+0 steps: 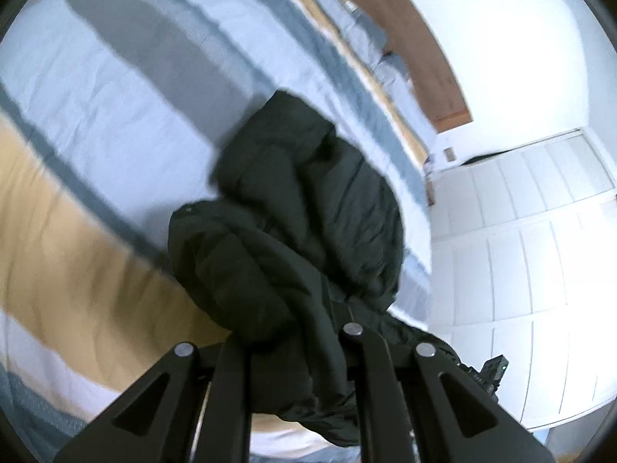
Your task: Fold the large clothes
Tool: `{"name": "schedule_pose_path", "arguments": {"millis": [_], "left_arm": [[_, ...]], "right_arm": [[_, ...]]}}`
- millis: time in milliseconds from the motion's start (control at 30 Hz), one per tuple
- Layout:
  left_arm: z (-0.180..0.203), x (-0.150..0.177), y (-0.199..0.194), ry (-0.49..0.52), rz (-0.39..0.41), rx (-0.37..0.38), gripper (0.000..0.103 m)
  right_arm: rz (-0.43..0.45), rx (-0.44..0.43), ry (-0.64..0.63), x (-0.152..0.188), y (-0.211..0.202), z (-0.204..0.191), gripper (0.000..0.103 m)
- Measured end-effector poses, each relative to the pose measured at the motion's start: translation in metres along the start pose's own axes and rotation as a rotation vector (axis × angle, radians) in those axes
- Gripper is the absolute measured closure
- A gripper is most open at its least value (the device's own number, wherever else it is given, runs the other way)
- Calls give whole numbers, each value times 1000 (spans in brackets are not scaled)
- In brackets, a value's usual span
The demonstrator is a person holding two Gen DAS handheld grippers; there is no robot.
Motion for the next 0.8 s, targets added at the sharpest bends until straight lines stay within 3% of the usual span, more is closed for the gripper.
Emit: {"name": "schedule_pose_path", "arguments": {"millis": [167,400,567,800], "left_arm": [[29,-47,-2,39,54,51,94],[52,-107,18,68,94,55,94],[45,-152,53,39,110,32,94],[12,-215,129,-15,94,-52,94]], "right_arm": [[73,-38,11,-50,-9,-16,94],[123,-48,32,-117,2,-30,94],[110,-48,75,-159,33,-35,94],[36,5,220,-214,107,-19,93]]}}
Point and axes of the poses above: each gripper's, at about its wrist camera, not at the fingertips, and y roughly the way its jaws point, z to its right, x to its underside, the point moved 7 cm from there along y, roughly the way its jaws point, and after that the axes turned 8 degrees about x, right-handed, at the moved point
